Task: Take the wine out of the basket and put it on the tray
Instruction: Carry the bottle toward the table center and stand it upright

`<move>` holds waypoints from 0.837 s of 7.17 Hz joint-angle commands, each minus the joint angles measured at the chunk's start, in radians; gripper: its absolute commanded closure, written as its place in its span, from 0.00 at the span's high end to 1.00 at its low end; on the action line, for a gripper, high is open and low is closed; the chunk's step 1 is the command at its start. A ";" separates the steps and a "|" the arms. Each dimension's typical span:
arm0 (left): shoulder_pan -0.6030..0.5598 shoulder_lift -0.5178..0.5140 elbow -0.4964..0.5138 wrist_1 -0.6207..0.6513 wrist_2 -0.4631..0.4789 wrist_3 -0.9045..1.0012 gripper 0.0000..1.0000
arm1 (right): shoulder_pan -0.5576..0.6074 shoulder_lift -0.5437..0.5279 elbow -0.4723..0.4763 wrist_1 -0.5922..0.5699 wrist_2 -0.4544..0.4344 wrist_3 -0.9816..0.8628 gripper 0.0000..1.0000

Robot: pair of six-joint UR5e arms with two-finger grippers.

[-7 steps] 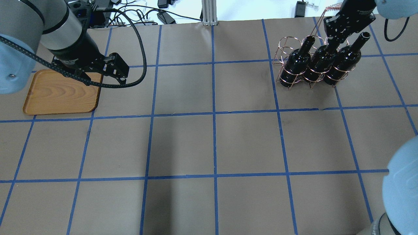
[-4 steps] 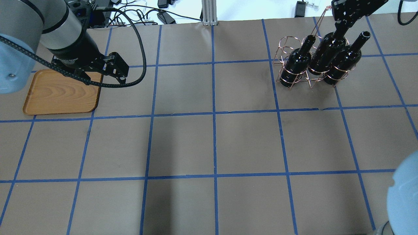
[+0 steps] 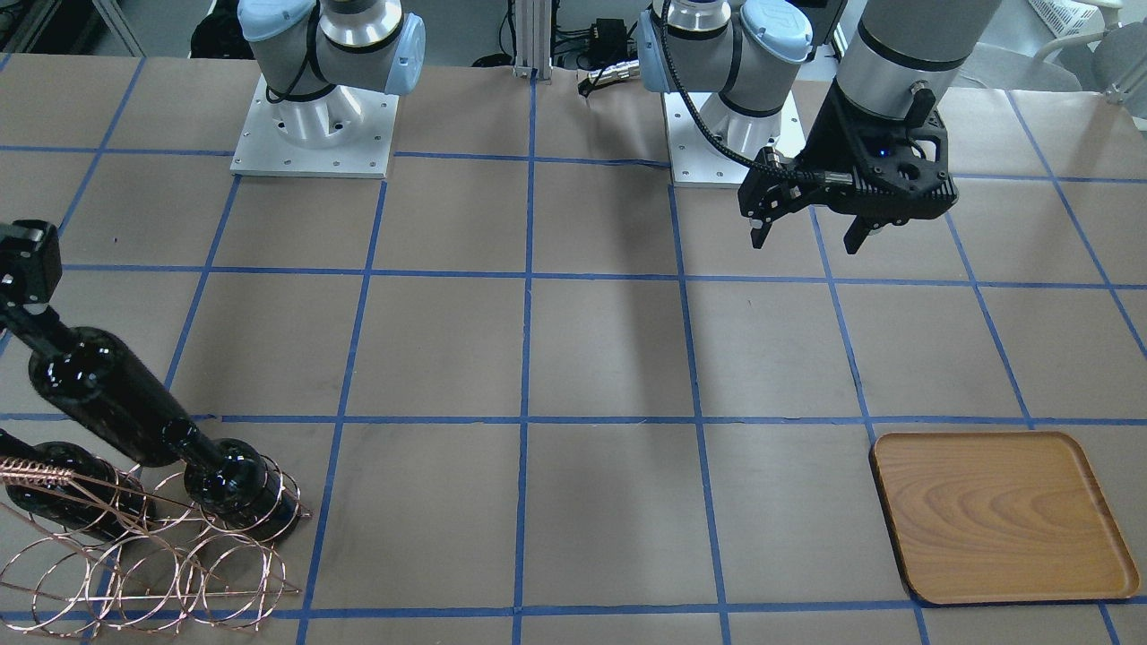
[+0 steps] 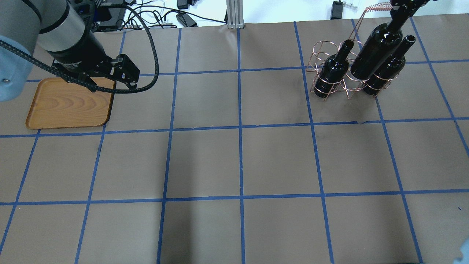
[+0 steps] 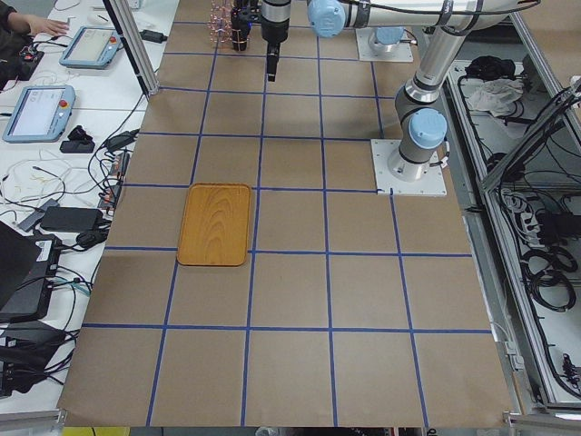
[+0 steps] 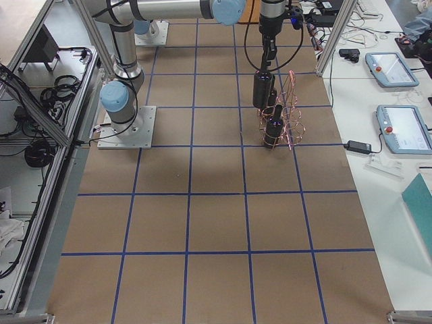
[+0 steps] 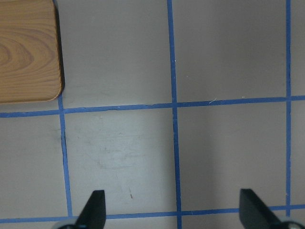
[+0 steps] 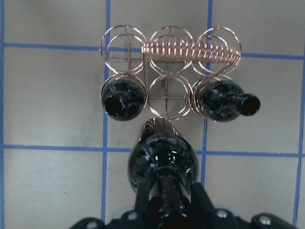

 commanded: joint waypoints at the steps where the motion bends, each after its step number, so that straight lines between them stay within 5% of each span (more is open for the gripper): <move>1: 0.040 0.000 0.002 0.000 0.004 0.002 1.00 | 0.075 -0.057 0.097 0.051 -0.005 0.127 0.07; 6: 0.169 0.000 0.008 0.001 -0.007 0.073 1.00 | 0.400 -0.052 0.223 -0.097 -0.002 0.618 0.04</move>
